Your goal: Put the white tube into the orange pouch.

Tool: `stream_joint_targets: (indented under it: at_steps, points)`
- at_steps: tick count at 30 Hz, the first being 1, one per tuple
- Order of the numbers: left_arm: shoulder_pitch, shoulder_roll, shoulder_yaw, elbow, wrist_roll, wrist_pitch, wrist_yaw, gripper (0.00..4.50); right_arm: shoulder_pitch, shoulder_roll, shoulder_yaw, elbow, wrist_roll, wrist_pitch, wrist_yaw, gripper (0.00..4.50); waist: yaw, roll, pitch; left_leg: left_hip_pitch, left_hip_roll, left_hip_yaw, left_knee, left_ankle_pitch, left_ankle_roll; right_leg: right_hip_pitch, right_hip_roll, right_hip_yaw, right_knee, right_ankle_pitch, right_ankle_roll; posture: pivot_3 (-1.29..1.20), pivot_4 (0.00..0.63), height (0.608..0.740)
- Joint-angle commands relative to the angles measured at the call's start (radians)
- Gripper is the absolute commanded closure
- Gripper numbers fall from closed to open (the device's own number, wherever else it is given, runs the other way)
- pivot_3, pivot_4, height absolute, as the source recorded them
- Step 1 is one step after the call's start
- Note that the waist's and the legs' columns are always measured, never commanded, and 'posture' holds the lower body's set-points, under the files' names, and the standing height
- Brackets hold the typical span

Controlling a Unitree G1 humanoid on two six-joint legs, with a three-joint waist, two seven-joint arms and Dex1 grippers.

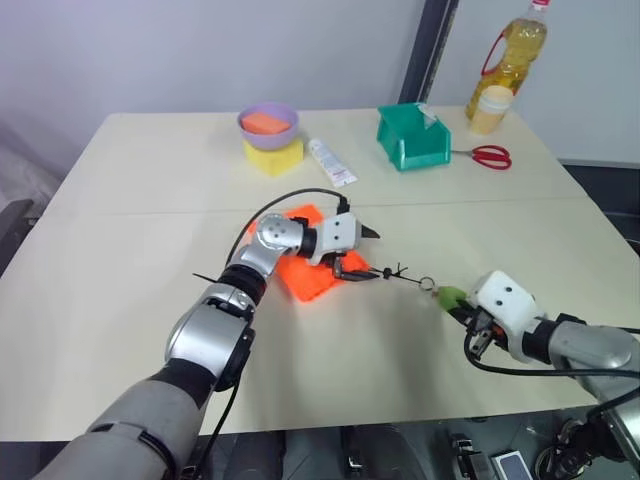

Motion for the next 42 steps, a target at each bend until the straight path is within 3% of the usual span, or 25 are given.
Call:
stream_joint_targets:
  at_steps: [1,11,14,16,34,37,39,42]
  points:
    - [0.006,-0.014,-0.024,-0.038,0.005,-0.044,-0.006,0.47,0.002,0.005,-0.038,-0.016,-0.002,-0.015,-0.005,4.5,0.0,0.0,0.0,0.0,0.0,0.0,0.0,0.0,0.0,0.0,0.0,0.0,0.0,0.0,0.0,0.0,0.15,0.731]
    - [-0.017,-0.039,-0.086,-0.01,0.066,-0.072,0.062,0.47,-0.007,0.015,-0.029,-0.02,-0.005,-0.013,-0.016,4.5,0.0,0.0,0.0,0.0,0.0,0.0,0.0,0.0,0.0,0.0,0.0,0.0,0.0,0.0,0.0,0.0,0.15,0.731]
    - [-0.017,-0.043,-0.096,-0.007,0.067,-0.066,0.051,1.27,-0.004,0.015,-0.029,-0.022,-0.006,-0.013,-0.018,4.5,0.0,0.0,0.0,0.0,0.0,0.0,0.0,0.0,0.0,0.0,0.0,0.0,0.0,0.0,0.0,0.0,0.15,0.731]
    - [-0.017,-0.045,-0.099,-0.005,0.064,-0.055,0.05,2.25,-0.003,0.015,-0.029,-0.024,-0.006,-0.013,-0.019,4.5,0.0,0.0,0.0,0.0,0.0,0.0,0.0,0.0,0.0,0.0,0.0,0.0,0.0,0.0,0.0,0.0,0.15,0.731]
    - [-0.027,-0.054,-0.107,0.021,0.085,-0.024,0.073,2.25,-0.016,0.01,-0.026,-0.026,-0.002,-0.007,-0.016,4.5,0.0,0.0,0.0,0.0,-0.001,0.0,0.0,0.0,0.0,0.0,0.0,0.0,0.0,0.0,0.0,0.0,0.15,0.731]
    - [-0.027,-0.054,-0.107,0.021,0.084,-0.022,0.071,3.15,-0.016,0.01,-0.026,-0.026,-0.002,-0.007,-0.016,4.5,0.0,0.0,0.0,0.0,-0.001,0.0,0.0,0.0,0.0,0.0,0.0,0.0,0.0,0.0,0.0,0.0,0.15,0.731]
    - [-0.027,-0.055,-0.103,0.022,0.08,-0.021,0.067,4.12,-0.016,0.009,-0.025,-0.027,-0.002,-0.006,-0.015,4.5,0.0,0.0,0.0,0.0,-0.001,0.0,0.0,0.0,0.0,0.0,0.0,0.0,0.0,0.0,0.0,0.0,0.15,0.731]
    - [-0.028,-0.054,-0.103,0.024,0.08,-0.021,0.07,4.31,-0.016,0.009,-0.023,-0.03,-0.002,-0.004,-0.015,4.5,0.0,0.0,0.0,0.0,-0.001,0.0,0.0,0.0,0.0,0.0,0.0,0.0,0.0,0.0,0.0,0.0,0.15,0.731]
